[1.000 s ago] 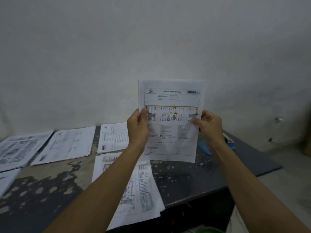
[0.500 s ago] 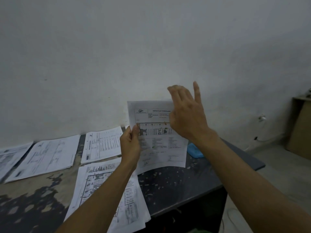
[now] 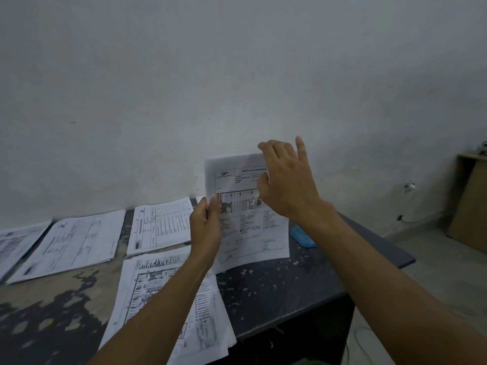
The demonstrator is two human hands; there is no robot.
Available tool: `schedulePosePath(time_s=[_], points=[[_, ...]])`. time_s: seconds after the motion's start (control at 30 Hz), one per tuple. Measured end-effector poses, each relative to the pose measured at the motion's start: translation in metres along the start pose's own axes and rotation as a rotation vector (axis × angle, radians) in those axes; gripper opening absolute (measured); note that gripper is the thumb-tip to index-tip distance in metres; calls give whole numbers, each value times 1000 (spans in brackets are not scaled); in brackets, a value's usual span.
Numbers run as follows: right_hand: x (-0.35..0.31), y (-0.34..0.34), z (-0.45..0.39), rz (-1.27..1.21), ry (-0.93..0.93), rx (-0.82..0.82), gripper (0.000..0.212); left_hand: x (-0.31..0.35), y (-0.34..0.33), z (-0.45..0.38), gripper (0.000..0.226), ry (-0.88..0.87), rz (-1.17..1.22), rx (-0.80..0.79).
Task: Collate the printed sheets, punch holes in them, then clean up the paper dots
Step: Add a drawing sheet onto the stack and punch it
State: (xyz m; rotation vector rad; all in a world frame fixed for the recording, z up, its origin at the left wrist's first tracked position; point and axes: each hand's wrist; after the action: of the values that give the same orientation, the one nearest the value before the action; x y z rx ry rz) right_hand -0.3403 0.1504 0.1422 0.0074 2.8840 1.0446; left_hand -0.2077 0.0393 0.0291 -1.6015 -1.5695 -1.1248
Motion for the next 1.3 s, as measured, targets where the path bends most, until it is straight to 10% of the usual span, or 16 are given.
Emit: schedulePosePath(time_s=[0.2,0.37,0.5,0.63,1.3], points=[[25,-8,3,-185,-94,43,68,1,-2,2,30,-34,2,3],[48,-23,16,-906,-592,81,90,6,-6,-7,30,-9,54,83],[70,-39,35,-1214,-837,-33,53,13,-11,-26,33,62,66,116],[75,-54,49,-1308,-800,-38,17,22,-14,-36,30,60,94,125],[91,-70,67,-1287,-901,58,14,7,-26,-30,41,-96,-166,-10]])
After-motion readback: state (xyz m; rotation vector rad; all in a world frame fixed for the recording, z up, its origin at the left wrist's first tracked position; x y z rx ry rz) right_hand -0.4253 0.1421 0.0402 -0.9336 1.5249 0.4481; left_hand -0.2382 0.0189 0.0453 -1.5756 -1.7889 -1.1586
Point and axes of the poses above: each hand's wrist, its own z-axis away from the middle knuckle, its own y-axis out of the back of the hand, x = y × z, and after that the axes turned 11 degrees about -z, right-handed
